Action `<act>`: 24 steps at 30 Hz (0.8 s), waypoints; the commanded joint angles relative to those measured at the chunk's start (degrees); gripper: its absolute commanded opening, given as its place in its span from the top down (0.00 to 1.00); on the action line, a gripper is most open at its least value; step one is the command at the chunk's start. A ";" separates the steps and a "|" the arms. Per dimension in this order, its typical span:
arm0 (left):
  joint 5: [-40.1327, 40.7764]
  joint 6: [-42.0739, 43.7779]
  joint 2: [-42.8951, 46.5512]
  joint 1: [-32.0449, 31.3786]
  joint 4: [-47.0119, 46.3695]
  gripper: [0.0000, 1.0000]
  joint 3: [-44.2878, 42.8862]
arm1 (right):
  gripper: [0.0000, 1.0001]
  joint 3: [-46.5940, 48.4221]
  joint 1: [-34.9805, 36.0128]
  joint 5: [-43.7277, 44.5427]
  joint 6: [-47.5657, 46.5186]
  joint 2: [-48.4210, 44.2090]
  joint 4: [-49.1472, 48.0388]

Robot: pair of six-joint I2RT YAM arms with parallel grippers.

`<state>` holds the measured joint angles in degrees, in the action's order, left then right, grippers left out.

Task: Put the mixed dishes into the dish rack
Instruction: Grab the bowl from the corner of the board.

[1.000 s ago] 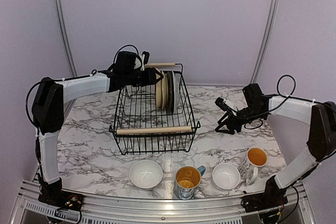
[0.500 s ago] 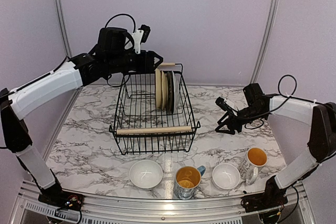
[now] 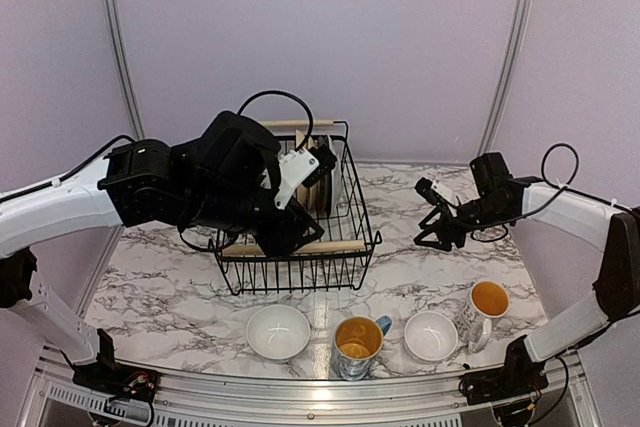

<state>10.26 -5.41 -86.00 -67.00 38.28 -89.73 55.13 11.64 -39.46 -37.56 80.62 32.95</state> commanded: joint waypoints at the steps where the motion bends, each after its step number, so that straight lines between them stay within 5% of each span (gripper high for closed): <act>1: 1.62 -2.86 -0.17 -6.68 14.96 0.56 0.93 | 0.44 1.31 0.09 1.12 0.72 -2.15 -1.13; 8: 0.33 -8.51 -6.32 -13.41 24.20 0.62 3.68 | 0.44 1.20 0.05 2.10 0.73 -2.04 -1.30; 24: -5.08 -8.84 -16.31 -16.59 22.00 0.61 7.08 | 0.44 0.76 0.05 3.43 0.62 -1.84 -1.66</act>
<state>8.05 -14.57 -101.27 -83.15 60.12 -83.50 55.13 11.66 -36.84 -37.50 79.50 32.01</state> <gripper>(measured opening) 0.391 0.558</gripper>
